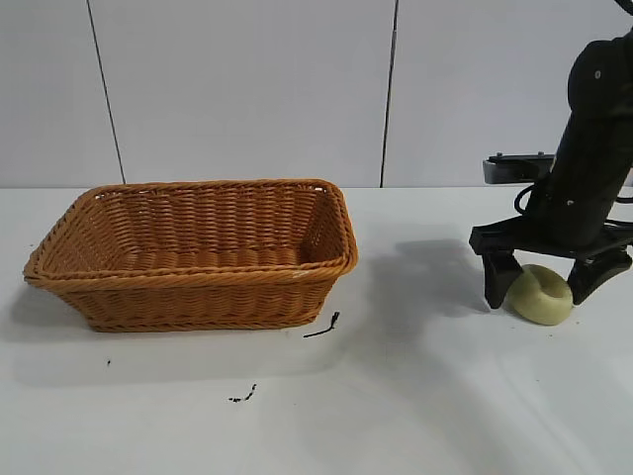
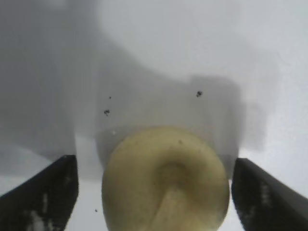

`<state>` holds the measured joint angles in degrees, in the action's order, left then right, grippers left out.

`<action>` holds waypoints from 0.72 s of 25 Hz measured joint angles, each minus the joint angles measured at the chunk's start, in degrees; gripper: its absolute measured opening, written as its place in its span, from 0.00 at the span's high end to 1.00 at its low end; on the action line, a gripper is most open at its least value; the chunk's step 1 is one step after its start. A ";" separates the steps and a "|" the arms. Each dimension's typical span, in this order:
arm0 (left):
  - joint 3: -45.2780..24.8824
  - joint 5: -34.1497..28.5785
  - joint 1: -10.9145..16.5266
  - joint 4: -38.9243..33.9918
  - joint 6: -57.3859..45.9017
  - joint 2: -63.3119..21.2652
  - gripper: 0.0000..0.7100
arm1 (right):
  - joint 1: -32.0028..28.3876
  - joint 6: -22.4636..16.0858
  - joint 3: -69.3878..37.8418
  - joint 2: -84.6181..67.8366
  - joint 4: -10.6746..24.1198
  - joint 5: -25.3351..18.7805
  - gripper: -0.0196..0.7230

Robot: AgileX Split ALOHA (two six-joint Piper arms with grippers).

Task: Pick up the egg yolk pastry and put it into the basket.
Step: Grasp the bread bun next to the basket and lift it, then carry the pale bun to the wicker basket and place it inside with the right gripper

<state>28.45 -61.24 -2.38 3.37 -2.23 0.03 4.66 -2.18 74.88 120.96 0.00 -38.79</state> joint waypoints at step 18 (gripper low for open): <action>0.00 0.00 0.00 0.00 0.00 0.00 0.02 | 0.00 1.00 8.46 -11.72 1.37 -12.90 0.76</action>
<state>28.45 -61.24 -2.38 3.37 -2.23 0.03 4.66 -1.18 83.34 109.23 1.37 -51.69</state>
